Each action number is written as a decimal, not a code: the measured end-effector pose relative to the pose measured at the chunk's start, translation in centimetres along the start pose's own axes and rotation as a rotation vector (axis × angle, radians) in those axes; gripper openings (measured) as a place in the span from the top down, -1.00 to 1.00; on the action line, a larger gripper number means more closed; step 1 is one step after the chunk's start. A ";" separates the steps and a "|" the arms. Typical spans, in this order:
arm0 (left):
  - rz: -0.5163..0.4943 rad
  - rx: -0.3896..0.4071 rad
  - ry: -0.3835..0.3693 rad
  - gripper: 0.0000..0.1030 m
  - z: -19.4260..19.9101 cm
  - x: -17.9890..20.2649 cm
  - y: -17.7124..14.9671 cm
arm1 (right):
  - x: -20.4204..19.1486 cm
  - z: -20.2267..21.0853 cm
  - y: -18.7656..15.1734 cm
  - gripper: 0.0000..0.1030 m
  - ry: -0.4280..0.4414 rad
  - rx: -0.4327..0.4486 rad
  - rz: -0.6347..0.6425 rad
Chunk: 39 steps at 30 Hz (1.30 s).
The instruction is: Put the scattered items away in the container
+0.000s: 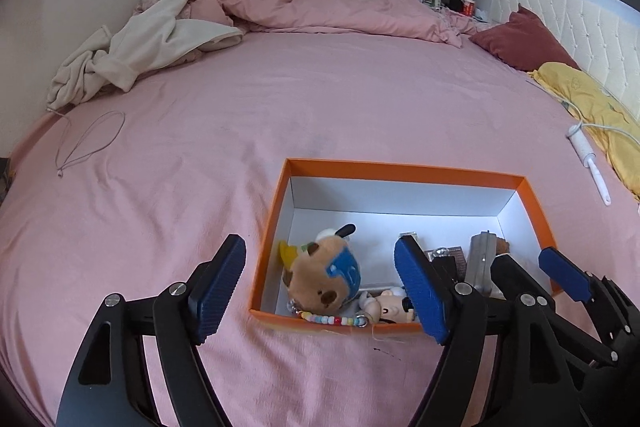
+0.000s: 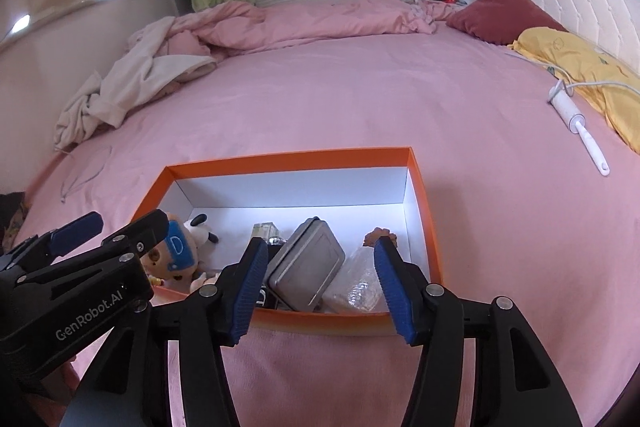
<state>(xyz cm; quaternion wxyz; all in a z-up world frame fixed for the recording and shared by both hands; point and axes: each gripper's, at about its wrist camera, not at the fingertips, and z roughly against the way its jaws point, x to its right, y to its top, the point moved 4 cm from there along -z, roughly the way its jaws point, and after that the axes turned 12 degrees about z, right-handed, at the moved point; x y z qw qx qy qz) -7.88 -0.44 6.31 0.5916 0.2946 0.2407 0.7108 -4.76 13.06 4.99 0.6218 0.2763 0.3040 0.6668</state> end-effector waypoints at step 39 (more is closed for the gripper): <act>0.014 -0.124 -0.042 -0.56 0.1 -1.8 -12.8 | 1.2 1.6 -10.7 -0.22 0.002 -0.122 -0.007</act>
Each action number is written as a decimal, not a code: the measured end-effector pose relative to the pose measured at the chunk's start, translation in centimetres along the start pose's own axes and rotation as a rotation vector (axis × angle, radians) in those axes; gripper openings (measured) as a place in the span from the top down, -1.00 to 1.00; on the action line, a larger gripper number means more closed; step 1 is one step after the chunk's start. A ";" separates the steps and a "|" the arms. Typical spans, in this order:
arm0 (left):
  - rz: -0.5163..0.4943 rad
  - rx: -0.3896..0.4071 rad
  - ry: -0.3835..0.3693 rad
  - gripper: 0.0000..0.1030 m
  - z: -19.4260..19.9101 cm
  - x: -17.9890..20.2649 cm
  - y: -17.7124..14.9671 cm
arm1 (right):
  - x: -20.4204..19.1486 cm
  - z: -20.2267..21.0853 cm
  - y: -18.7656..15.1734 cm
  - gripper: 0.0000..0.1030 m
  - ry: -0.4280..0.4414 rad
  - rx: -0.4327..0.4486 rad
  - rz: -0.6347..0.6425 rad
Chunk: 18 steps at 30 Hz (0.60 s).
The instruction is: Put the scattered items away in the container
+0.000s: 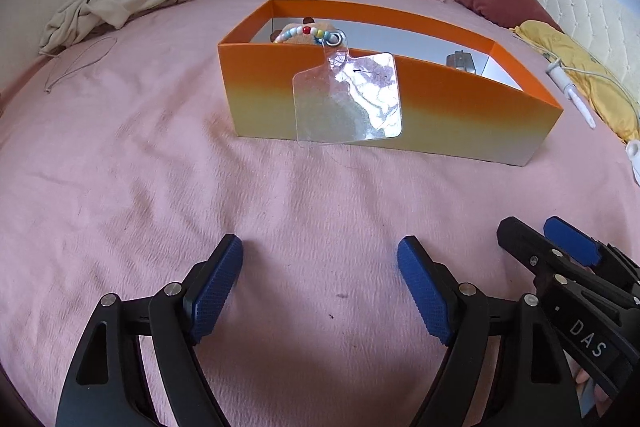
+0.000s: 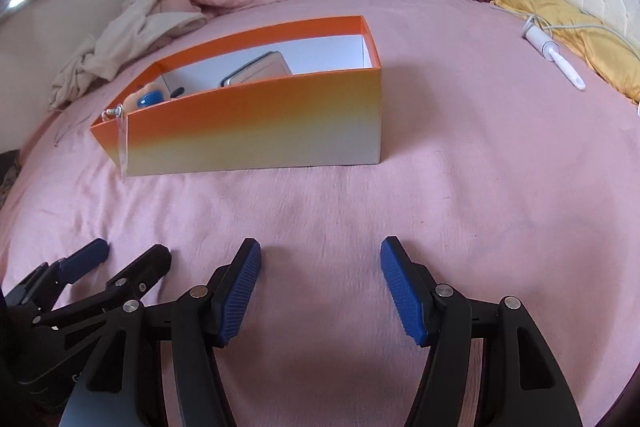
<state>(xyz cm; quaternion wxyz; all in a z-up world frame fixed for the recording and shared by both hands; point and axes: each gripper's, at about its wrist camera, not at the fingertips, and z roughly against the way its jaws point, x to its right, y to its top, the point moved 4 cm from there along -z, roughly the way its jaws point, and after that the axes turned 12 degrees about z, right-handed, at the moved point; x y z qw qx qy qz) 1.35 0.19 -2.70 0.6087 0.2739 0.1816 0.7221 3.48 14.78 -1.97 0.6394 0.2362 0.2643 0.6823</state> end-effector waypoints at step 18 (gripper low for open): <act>0.002 0.005 -0.006 -0.56 -0.2 -0.3 -0.3 | 0.2 -0.1 -0.1 -0.25 0.023 0.009 -0.020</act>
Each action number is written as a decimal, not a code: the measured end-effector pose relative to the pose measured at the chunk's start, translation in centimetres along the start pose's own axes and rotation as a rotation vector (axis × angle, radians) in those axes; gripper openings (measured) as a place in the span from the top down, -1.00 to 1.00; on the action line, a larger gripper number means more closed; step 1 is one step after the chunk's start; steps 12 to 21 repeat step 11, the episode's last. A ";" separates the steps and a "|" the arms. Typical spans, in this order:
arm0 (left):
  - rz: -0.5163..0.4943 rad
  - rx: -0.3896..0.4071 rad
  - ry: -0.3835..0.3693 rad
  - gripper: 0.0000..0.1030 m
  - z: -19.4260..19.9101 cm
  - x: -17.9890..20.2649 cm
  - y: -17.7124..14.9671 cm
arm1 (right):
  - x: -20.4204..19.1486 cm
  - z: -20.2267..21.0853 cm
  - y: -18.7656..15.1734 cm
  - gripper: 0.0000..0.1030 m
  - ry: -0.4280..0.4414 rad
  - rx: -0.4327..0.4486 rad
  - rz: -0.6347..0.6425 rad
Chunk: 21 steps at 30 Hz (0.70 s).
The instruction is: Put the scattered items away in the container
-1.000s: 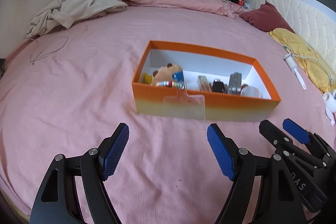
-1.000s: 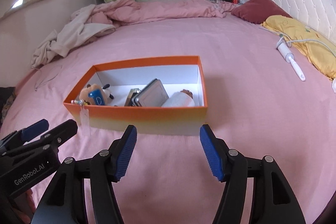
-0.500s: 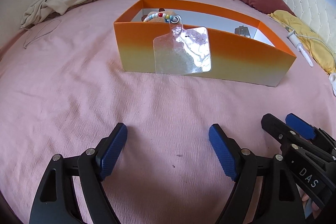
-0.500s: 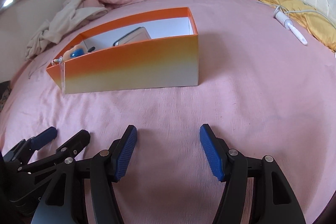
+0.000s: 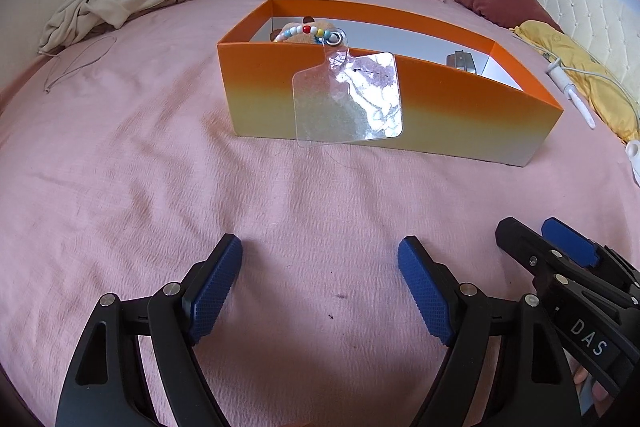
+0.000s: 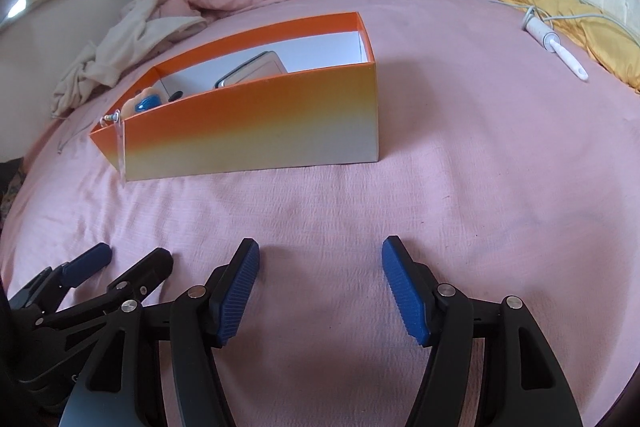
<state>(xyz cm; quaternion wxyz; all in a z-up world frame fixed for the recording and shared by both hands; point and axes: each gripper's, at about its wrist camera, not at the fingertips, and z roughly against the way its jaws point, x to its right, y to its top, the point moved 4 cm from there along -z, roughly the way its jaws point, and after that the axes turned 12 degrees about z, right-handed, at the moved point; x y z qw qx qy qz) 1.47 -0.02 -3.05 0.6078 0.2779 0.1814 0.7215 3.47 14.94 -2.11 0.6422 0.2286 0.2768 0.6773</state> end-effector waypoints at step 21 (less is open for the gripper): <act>-0.001 0.006 0.003 -0.56 0.1 0.1 0.1 | 0.1 0.1 0.1 -0.25 0.001 0.001 0.002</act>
